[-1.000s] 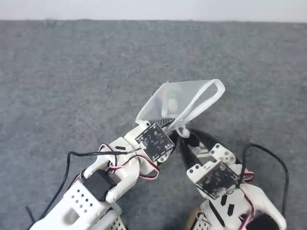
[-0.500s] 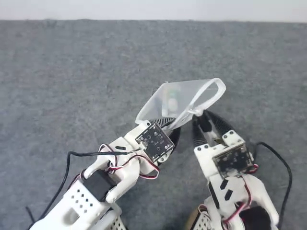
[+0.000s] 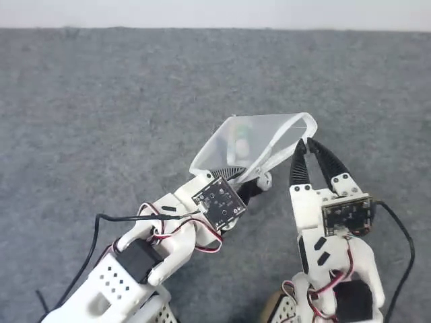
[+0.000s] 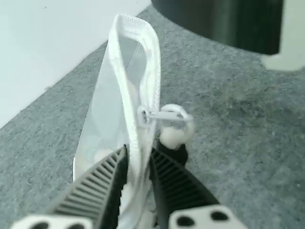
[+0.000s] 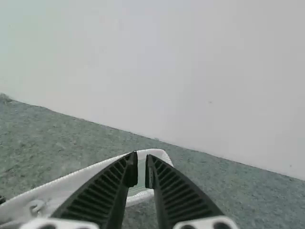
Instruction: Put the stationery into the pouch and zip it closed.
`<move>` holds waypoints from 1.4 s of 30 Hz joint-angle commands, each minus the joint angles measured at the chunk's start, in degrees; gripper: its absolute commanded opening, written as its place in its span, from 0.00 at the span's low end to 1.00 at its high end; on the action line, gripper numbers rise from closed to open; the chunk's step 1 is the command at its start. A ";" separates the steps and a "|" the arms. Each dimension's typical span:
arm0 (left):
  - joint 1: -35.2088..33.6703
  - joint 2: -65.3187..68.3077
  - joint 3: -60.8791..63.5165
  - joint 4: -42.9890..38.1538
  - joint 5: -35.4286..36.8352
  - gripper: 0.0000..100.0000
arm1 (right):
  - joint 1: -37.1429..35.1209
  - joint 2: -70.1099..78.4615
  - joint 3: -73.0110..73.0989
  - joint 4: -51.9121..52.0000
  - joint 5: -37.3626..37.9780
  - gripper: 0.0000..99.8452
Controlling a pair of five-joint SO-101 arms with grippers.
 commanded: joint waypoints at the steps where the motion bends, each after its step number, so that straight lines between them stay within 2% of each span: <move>1: -0.26 -0.26 -0.57 0.70 -0.35 0.01 | 0.92 0.13 -0.35 -1.80 -0.26 0.01; 5: -0.26 -0.26 -0.57 0.70 -0.18 0.01 | 0.84 -0.13 -0.62 -1.19 -0.26 0.01; 9: -0.35 -0.26 -0.57 0.70 -0.18 0.01 | 0.40 -0.40 -4.13 4.26 -0.44 0.02; 17: -0.35 -0.26 -0.57 0.62 0.00 0.01 | -0.04 -0.48 -10.90 17.80 -0.70 0.18; 26: -3.52 -0.26 -0.66 -0.70 1.23 0.01 | -16.04 -0.48 -18.90 33.01 -0.26 0.18; 33: -3.34 -0.26 -0.66 -0.70 1.23 0.01 | -21.49 0.04 -11.52 29.32 4.66 0.18; 42: -3.16 -0.26 -0.66 -0.62 1.23 0.01 | -18.42 -0.40 0.00 15.34 4.92 0.17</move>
